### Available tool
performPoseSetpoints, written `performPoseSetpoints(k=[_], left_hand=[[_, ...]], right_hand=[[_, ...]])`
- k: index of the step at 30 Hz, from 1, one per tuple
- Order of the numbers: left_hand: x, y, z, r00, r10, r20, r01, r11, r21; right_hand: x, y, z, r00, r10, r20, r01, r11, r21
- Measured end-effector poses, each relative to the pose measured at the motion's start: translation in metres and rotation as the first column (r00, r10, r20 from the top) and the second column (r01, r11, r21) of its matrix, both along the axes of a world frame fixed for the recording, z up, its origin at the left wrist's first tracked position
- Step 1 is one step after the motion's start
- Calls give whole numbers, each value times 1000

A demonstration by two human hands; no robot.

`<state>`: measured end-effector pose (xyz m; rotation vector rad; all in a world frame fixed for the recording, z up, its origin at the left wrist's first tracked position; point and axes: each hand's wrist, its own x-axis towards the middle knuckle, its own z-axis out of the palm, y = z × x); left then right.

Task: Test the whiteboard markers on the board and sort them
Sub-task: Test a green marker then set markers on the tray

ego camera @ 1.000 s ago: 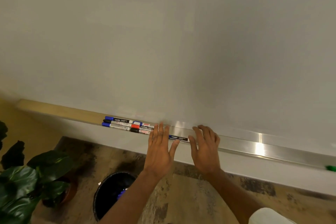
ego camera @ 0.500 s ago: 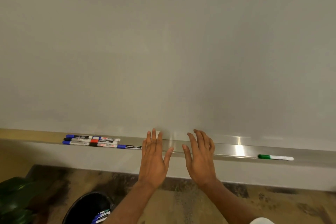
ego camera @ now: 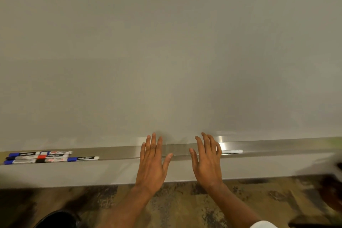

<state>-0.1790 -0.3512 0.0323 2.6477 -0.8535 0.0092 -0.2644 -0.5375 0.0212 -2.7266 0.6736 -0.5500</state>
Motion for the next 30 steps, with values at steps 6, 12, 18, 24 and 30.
performPoseSetpoints(k=[6, 12, 18, 24, 30], left_hand=[[-3, -41, -23, 996, -79, -47, 79, 997, 3], [-8, -72, -52, 988, -131, -84, 132, 991, 9], [-12, -96, -75, 981, -128, -144, 137, 989, 56], [-15, -104, -86, 976, -121, -181, 133, 990, 55], [-15, -110, -89, 975, -112, -191, 119, 993, 23]], right_hand=[[-17, -47, -33, 989, -107, -101, 108, 994, 14], [-29, -86, -64, 976, -117, -183, 128, 991, 47], [-25, -110, -80, 941, -31, -338, 57, 996, 69], [-21, -120, -93, 943, -2, -333, 14, 999, 35], [-14, -129, -101, 970, -12, -241, 22, 999, 40]])
